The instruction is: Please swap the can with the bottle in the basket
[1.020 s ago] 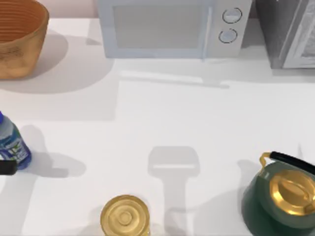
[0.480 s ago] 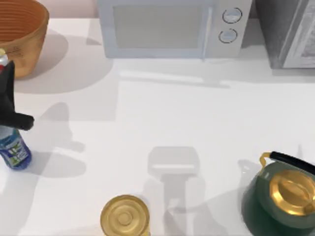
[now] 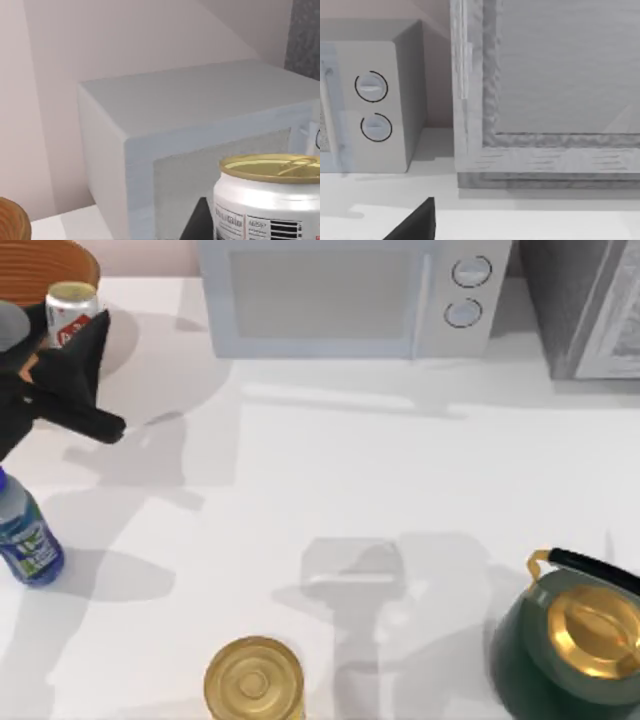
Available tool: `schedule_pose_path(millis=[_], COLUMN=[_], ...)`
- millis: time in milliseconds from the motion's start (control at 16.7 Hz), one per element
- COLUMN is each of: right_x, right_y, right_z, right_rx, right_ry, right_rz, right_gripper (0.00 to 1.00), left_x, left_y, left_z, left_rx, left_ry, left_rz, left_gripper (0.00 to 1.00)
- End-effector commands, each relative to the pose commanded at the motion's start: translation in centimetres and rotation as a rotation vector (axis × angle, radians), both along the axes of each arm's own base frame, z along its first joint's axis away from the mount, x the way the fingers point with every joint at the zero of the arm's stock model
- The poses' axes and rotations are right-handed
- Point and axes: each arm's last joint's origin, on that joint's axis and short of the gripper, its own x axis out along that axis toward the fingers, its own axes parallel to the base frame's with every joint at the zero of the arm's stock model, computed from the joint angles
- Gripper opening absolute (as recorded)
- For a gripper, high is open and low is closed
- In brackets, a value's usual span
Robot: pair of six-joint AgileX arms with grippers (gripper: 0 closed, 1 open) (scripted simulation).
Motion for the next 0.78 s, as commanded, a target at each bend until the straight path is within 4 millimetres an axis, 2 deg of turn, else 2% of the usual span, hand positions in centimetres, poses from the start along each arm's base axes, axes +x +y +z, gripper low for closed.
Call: schedule_pose_path(millis=[360, 780], right_x=[0.0, 0.0], right_y=[0.0, 0.0], right_z=[0.0, 0.0], right_rx=[0.0, 0.0], right_ry=[0.0, 0.0], right_rz=[0.0, 0.0], right_gripper=[1.0, 1.0], left_x=[4.0, 7.9], left_y=[-2.2, -5.0], left_z=[-1.1, -3.5], left_rx=[0.0, -0.002], left_ry=[0.008, 0.011], left_rz=[-0.149, -0.328], left_gripper=[0.0, 0.0])
